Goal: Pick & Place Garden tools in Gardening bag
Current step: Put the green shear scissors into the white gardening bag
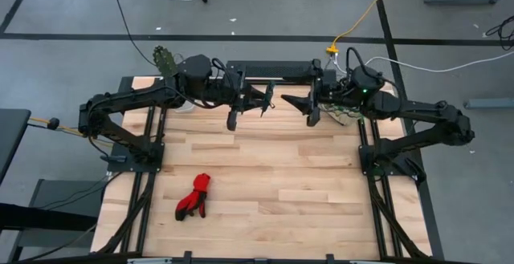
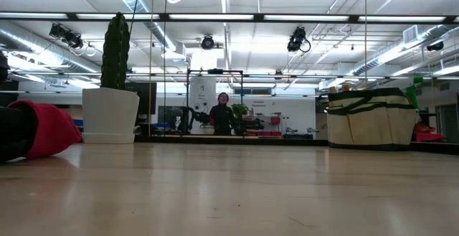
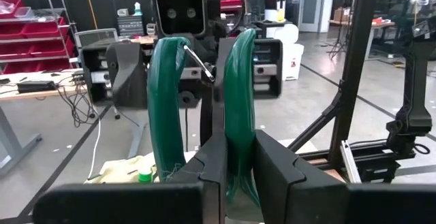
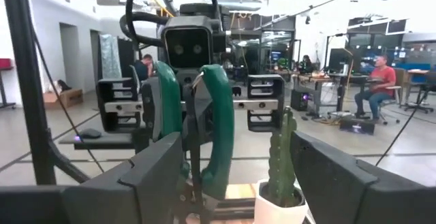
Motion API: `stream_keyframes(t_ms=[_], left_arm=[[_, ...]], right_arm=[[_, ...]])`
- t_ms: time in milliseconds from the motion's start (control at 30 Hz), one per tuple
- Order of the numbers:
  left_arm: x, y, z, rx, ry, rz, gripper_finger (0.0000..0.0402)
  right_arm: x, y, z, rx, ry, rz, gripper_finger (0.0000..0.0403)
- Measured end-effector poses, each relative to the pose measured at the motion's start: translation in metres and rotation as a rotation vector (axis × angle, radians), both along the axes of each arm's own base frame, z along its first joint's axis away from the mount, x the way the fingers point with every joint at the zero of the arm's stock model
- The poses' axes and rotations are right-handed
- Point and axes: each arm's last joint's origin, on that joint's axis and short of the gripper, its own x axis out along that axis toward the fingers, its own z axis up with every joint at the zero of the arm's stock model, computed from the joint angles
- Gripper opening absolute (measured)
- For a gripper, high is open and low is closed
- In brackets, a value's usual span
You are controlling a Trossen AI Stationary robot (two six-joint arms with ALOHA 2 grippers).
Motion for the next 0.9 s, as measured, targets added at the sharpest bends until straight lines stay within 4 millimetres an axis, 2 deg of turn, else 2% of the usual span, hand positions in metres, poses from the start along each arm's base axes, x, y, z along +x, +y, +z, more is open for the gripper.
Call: stream_keyframes(t_ms=[300,900], left_arm=[[0.0,0.0,0.0,0.004,-0.001,0.001,0.0054],[0.0,0.001,0.0,0.003,0.0,0.018,0.0054]], right_arm=[[0.016,-0.003,-0.006,0.004,-0.031,-0.04,0.0276],[0.032,-0.006,-0.013,0.009,-0.063,-0.031,0.0276]])
